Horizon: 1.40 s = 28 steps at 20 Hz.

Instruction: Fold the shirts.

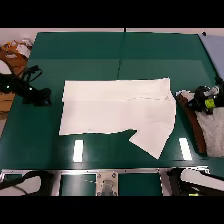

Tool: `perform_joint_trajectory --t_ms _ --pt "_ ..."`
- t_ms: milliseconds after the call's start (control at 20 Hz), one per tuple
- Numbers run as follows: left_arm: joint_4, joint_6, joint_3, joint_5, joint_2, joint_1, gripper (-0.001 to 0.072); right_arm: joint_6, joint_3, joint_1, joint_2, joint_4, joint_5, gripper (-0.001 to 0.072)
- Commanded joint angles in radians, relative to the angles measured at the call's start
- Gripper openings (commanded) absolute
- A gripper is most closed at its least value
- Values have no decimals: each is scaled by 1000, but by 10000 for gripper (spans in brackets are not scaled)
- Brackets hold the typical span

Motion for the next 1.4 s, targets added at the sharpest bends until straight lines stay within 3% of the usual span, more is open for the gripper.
perform_joint_trajectory --t_ms 0,50,100,150,200,450,800,850,950,1050,1200,1250,1300,1350 --pt "-26 -42 -285 98 270 -2 21 58 -319 -31 251 -19 -78 19" --pt "-53 -79 -378 140 349 -2 23 60 -395 -31 293 -15 -78 96" --pt "-90 -111 -453 172 408 -2 45 66 -454 -31 312 -13 -78 296" --pt "-146 -121 -525 203 449 -2 395 66 -498 -31 314 -13 -80 464" --pt "-196 -121 -588 236 468 -2 641 66 -538 -31 313 -16 -98 523" --pt "-406 -121 -859 440 469 -2 645 65 -607 -31 303 -15 -211 524" --pt "-522 -121 -952 765 460 -67 629 65 -610 -18 229 26 -250 521" --pt "-550 -122 -952 835 460 -113 458 65 -610 0 206 29 -255 522" --pt "-585 -121 -951 957 461 -181 294 65 -610 50 159 39 -288 521" --pt "-584 -119 -950 985 461 -185 23 65 -610 98 126 77 -304 522" --pt "-576 -70 -922 940 463 -185 22 33 -608 128 102 117 -331 516" --pt "-562 -67 -904 919 463 -185 22 27 -608 128 102 116 -330 443" --pt "-527 -68 -883 894 463 -185 22 28 -608 128 102 116 -331 234" --pt "-489 -69 -865 874 463 -185 22 28 -608 128 102 116 -331 127"
